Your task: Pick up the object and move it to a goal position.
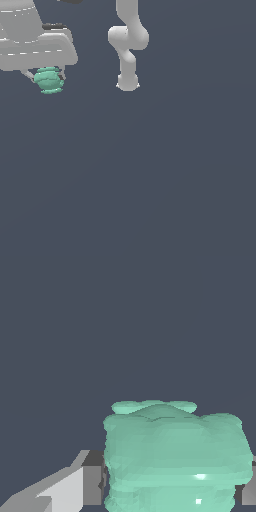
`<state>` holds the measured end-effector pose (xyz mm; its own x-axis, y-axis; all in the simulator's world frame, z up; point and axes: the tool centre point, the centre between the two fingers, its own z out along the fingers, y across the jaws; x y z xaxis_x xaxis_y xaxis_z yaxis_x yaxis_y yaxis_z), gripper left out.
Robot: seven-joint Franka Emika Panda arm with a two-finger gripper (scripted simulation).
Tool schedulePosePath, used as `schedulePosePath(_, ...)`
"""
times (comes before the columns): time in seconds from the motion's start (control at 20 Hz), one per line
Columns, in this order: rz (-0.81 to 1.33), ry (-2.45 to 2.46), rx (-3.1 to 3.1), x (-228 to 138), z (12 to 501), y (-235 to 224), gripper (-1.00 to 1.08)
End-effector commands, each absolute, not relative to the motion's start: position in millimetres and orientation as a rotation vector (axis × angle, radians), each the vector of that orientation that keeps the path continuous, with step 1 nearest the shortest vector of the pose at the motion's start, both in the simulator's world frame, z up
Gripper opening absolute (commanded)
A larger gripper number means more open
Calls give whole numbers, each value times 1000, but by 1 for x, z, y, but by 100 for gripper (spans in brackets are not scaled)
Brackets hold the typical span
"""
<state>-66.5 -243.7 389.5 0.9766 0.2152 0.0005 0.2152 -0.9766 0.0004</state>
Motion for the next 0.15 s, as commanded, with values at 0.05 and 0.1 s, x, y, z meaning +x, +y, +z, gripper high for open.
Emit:
schedulePosePath(0.05,0,341,3123,-66,390,-244,-100)
schedulePosePath(0.1,0,341,3123,-66,390,-244,-100)
